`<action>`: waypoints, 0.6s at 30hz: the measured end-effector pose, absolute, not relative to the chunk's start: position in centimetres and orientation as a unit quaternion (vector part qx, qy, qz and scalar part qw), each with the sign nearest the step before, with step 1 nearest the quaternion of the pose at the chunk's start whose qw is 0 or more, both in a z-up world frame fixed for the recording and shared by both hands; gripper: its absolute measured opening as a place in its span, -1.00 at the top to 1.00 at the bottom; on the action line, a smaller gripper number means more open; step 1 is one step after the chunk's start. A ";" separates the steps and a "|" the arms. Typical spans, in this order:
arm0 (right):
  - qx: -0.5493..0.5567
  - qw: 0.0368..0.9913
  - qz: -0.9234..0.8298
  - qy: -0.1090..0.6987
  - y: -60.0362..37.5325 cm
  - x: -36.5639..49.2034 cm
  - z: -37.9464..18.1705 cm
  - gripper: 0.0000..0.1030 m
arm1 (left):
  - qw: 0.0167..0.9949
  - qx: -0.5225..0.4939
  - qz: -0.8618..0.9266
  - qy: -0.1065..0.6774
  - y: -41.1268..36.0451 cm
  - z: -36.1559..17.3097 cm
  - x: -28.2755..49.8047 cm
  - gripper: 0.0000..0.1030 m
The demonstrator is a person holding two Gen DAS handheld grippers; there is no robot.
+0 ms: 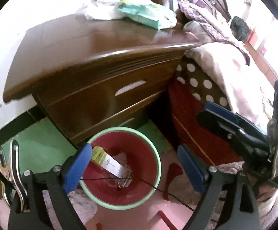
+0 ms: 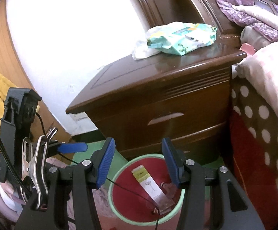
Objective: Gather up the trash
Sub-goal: 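Raise both tools from the bin toward the nightstand top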
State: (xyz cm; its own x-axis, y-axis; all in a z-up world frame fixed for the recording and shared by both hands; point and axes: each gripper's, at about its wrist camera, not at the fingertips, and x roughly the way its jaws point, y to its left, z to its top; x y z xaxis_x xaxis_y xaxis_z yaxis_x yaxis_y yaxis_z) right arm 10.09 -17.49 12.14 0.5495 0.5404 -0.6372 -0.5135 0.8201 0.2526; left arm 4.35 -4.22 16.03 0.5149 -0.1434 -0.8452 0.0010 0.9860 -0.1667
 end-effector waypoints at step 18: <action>0.020 0.903 0.291 0.315 -19.3 11.1 17.8 -0.01 | 0.896 -0.068 -0.060 0.434 -4.6 23.4 7.9 -0.94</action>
State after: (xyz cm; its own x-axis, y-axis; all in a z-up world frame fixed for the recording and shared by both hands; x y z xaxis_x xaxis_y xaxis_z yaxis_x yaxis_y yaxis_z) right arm 11.06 -19.28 17.77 0.6325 0.5383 -0.5569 -0.5136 0.8297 0.2188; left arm 7.90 -4.59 23.35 0.6162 -0.1668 -0.7698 0.0492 0.9836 -0.1738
